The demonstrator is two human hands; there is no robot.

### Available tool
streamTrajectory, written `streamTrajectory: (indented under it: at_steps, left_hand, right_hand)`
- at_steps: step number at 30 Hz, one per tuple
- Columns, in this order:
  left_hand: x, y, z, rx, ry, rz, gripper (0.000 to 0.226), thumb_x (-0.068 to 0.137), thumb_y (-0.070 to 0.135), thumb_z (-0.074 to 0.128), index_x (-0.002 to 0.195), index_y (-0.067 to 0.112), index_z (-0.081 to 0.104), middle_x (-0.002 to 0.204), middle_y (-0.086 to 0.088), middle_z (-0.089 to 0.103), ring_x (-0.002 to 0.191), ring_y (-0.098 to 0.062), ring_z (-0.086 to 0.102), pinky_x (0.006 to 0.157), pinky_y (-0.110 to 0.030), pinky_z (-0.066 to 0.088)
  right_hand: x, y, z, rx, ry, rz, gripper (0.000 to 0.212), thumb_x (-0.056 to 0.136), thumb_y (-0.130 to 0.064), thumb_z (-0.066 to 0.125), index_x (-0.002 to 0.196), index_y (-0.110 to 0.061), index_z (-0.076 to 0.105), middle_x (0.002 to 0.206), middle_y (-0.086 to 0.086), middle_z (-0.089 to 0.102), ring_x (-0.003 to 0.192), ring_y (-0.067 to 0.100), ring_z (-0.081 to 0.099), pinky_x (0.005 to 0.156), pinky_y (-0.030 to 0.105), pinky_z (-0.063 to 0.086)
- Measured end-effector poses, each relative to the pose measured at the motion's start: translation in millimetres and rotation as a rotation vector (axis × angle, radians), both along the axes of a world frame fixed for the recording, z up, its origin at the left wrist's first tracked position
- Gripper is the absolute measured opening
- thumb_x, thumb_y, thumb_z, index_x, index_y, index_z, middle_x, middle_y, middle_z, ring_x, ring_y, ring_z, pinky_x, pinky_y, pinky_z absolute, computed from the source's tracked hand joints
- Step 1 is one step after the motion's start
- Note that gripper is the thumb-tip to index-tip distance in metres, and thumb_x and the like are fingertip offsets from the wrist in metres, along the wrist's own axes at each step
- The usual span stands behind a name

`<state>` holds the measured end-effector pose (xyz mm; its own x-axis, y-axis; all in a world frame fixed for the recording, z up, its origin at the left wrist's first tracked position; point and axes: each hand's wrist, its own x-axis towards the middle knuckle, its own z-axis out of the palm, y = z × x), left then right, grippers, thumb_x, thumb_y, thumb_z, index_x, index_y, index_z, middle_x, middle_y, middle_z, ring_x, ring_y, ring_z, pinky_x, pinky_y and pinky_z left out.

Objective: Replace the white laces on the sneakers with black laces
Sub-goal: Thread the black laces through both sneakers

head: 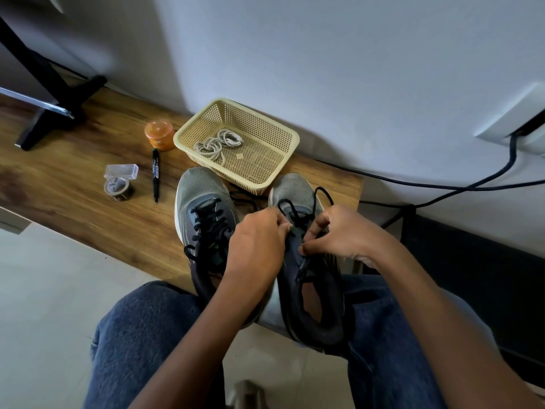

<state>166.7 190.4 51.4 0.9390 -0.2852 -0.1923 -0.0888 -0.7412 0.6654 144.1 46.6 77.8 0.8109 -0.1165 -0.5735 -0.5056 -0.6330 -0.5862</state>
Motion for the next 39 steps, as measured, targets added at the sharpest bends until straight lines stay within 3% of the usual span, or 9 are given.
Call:
streamTrajectory:
  at_steps: [5,10,13,16,18,24,29,33,39]
  left_hand:
    - [5.3,7.7,8.0,-0.031,-0.143,0.094,0.014,0.097,0.026,0.053,0.094,0.019,0.065,0.086,0.003,0.067,0.081,-0.016,0.062,0.076,-0.038,0.051]
    - [17.1,18.2,18.6,-0.15,-0.281,0.221,0.009,0.099,0.018,0.051,0.091,0.021,0.055,0.077,0.011,0.058,0.065,-0.002,0.051,0.061,-0.009,0.038]
    - [30.9,33.8,22.2,-0.223,-0.424,0.372,0.013,0.101,0.019,0.047,0.104,0.013,0.058,0.082,0.005,0.06,0.07,-0.012,0.056,0.063,-0.013,0.04]
    - [44.8,50.3,21.4,-0.408,-0.537,0.586,0.014,0.101,0.02,0.043,0.106,0.014,0.055,0.08,0.009,0.058,0.075,-0.018,0.064,0.073,-0.042,0.053]
    - [46.8,52.6,21.9,-0.425,-0.544,0.667,0.016,0.1,0.018,0.042,0.108,0.01,0.054,0.082,0.019,0.05,0.079,0.001,0.059,0.08,-0.031,0.051]
    - [30.5,28.0,15.3,-0.125,-0.516,0.244,0.036,0.084,0.019,0.06,0.12,0.025,0.054,0.117,0.011,0.049,0.12,-0.011,0.033,0.097,-0.037,0.024]
    - [19.7,18.5,0.9,0.098,-0.455,-0.243,0.018,0.085,0.043,0.062,0.099,0.035,0.068,0.111,0.017,0.063,0.119,-0.012,0.032,0.1,-0.035,0.013]
    - [15.0,14.8,-2.7,0.211,-0.352,-0.281,0.019,0.087,0.049,0.062,0.098,0.035,0.069,0.105,0.016,0.063,0.114,-0.011,0.035,0.108,-0.04,0.013]
    - [14.3,15.1,-4.2,0.244,-0.346,-0.299,0.019,0.088,0.05,0.059,0.095,0.034,0.067,0.105,0.017,0.059,0.111,-0.011,0.034,0.107,-0.04,0.016]
  right_hand:
    - [1.7,1.2,-0.5,0.011,0.006,-0.055,0.011,0.074,-0.017,0.081,0.078,-0.011,0.073,0.08,0.002,0.071,0.075,0.01,0.065,0.062,0.021,0.048]
    - [1.1,1.5,-0.9,0.016,0.005,-0.081,0.012,0.073,-0.016,0.081,0.078,-0.01,0.072,0.079,0.0,0.071,0.077,0.009,0.065,0.063,0.02,0.048]
    - [1.3,0.5,-0.4,0.015,0.003,-0.07,0.011,0.074,-0.016,0.08,0.079,-0.009,0.073,0.079,0.0,0.071,0.077,0.009,0.065,0.062,0.02,0.048]
    - [1.1,1.4,-0.5,0.011,-0.008,-0.059,0.01,0.075,-0.016,0.079,0.078,-0.01,0.072,0.081,0.001,0.071,0.076,0.01,0.065,0.062,0.021,0.05]
    - [0.9,1.2,-1.0,0.018,-0.003,-0.048,0.011,0.075,-0.017,0.079,0.078,-0.011,0.072,0.08,0.0,0.07,0.072,0.008,0.063,0.057,0.018,0.045]
    - [0.9,-15.7,0.0,0.115,-0.104,-0.225,0.014,0.084,-0.022,0.073,0.084,-0.009,0.067,0.083,0.005,0.068,0.073,0.012,0.065,0.063,0.023,0.056]
    - [0.0,-33.3,-5.4,-0.041,-0.064,-0.204,0.028,0.088,-0.033,0.067,0.081,-0.005,0.065,0.077,0.009,0.07,0.076,0.024,0.071,0.074,0.044,0.06]
    - [-3.1,-23.8,5.9,0.04,0.18,-0.048,0.043,0.075,-0.045,0.075,0.085,-0.004,0.066,0.08,0.009,0.072,0.075,0.02,0.072,0.071,0.033,0.061]
    - [-2.1,-21.7,5.5,0.033,0.2,-0.044,0.036,0.075,-0.034,0.08,0.086,-0.002,0.068,0.082,0.01,0.073,0.071,0.019,0.072,0.071,0.031,0.061]
